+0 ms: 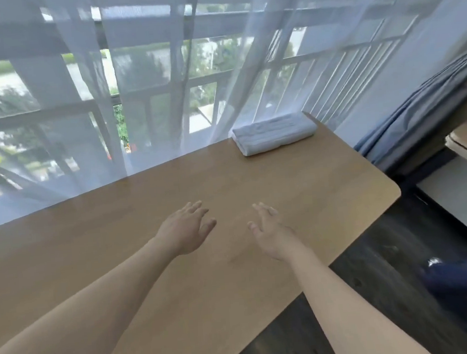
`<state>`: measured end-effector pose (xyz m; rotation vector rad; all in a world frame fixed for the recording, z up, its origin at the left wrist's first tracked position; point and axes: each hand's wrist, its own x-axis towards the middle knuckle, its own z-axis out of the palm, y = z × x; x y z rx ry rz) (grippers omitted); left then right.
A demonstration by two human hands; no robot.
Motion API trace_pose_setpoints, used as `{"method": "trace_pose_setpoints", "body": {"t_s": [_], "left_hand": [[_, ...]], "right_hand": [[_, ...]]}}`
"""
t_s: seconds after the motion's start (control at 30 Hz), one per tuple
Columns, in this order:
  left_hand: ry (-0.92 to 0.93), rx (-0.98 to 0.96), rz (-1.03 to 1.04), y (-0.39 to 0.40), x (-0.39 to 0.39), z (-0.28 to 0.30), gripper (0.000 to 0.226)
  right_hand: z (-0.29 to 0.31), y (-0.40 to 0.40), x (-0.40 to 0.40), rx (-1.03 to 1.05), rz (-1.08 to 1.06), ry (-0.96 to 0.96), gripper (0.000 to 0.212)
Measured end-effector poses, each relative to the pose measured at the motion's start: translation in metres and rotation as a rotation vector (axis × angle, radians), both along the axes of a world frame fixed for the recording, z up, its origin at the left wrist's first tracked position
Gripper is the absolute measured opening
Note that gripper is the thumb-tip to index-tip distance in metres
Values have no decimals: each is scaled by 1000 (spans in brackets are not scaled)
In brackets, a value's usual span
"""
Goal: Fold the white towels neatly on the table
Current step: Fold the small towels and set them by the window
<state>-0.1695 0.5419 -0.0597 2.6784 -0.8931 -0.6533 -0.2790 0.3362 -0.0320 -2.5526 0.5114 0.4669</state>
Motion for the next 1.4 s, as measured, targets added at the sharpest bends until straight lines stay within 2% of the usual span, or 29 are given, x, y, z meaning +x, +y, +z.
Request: {"method": "trace_pose_setpoints", "body": {"t_s": [0.2,0.5,0.63,0.9,1.0,1.13,1.23,1.3,1.4], "left_hand": [[-10,22,-10,-56,40,0,64],[7,2,63,-171,76,-33,59],[-112,-95,126,-241,102,-53,49],[-232,-116,203,-356,164,-82,60],[-269,-78,213,-376,187,-89,66],[-337,172,248,-394,214,-100,86],[-328,250,276,-403,224,-106,94],[-353,244,267,-407,230,-100,90],[-440,173,180,-408,240,-93,73]], "right_hand": [[-21,-59,40,20,-28,-12,57],[-75,-174,100,64,-39,-4,58],[-88,-238,139,26,-10,-73,60],[-105,-360,211,37,-10,-247,66],[-112,-385,236,-4,54,-298,69],[-121,-405,270,-163,229,-321,82],[-128,-416,290,-299,334,-320,95],[-131,-424,301,-254,351,-330,103],[-132,-431,316,-173,386,-341,108]]}}
